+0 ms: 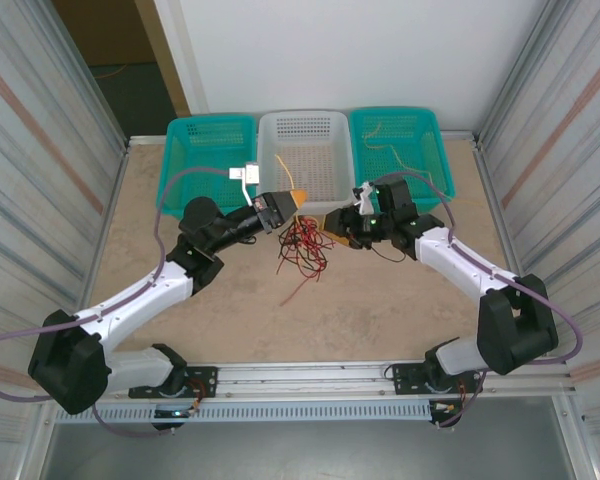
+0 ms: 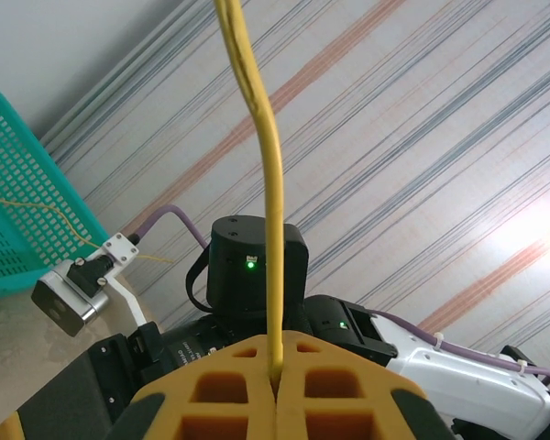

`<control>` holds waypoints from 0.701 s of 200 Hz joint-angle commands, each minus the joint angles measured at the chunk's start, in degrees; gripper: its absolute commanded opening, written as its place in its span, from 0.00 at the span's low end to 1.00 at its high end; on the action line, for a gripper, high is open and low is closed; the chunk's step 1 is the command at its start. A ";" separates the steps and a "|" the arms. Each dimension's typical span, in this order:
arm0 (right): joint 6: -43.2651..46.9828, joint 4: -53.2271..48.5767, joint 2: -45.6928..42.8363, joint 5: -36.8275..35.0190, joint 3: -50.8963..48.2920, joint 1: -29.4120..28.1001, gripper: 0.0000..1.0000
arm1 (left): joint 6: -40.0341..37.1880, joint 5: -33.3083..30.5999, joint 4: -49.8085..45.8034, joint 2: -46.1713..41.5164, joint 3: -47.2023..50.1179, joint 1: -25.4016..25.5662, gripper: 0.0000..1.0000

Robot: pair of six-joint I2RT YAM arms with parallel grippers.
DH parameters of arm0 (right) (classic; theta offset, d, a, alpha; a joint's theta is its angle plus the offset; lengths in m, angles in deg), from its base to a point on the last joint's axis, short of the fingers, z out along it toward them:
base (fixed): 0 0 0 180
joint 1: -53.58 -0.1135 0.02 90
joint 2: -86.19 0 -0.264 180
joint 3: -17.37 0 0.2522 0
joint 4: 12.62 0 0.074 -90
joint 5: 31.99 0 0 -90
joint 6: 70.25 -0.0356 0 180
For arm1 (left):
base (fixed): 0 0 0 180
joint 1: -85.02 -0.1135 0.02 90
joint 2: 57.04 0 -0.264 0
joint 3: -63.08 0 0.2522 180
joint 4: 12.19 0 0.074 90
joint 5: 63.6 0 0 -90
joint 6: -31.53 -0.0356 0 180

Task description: Untangle the cables

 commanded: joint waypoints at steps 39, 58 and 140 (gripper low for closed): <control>-1.10 3.14 -2.95 0.70 -1.94 -0.29 0.47 | 0.68 1.70 3.18 -0.38 -3.69 1.32 0.00; -1.28 3.92 -3.19 1.48 -1.96 -0.38 0.46 | 0.77 2.14 3.21 -0.30 -4.10 1.47 0.00; -3.57 9.83 -6.19 4.03 -4.24 -1.26 0.40 | -0.01 2.58 1.74 -0.57 -5.42 2.21 0.00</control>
